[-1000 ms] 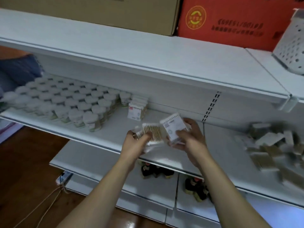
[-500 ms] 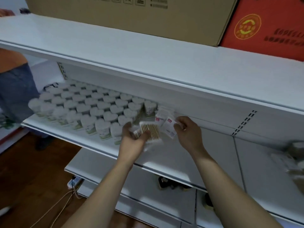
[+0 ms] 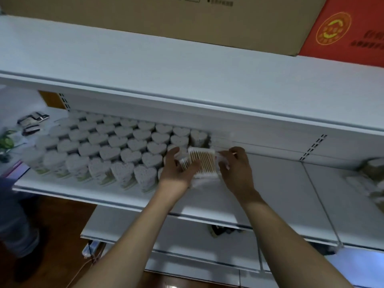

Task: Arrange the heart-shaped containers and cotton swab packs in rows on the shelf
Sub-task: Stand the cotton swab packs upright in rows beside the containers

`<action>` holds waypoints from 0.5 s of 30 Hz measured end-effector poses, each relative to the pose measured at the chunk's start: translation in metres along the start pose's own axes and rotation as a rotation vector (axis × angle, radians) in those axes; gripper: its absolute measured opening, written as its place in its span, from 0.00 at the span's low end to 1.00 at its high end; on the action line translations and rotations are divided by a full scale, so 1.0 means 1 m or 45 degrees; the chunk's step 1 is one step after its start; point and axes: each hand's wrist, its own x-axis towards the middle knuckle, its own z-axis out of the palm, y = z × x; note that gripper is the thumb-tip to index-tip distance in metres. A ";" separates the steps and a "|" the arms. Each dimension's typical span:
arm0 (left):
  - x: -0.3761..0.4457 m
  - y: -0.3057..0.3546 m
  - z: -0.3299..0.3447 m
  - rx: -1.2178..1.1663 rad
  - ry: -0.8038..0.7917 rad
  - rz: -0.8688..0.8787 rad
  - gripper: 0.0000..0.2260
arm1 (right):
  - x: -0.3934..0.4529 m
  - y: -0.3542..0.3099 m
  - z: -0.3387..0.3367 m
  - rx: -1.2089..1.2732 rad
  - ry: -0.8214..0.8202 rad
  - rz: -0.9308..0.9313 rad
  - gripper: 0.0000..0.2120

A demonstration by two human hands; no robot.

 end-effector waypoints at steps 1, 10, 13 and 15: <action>0.000 0.000 0.000 0.006 -0.014 0.000 0.31 | 0.000 0.000 0.002 -0.025 0.011 -0.005 0.16; 0.004 0.011 0.016 -0.055 -0.016 0.022 0.31 | -0.009 0.003 -0.014 0.033 0.218 0.017 0.17; 0.005 0.011 0.027 -0.052 -0.033 0.043 0.32 | -0.022 -0.014 -0.049 0.503 0.212 0.235 0.07; 0.005 0.010 0.036 -0.047 -0.050 0.042 0.31 | -0.027 -0.028 -0.065 0.687 -0.033 0.331 0.04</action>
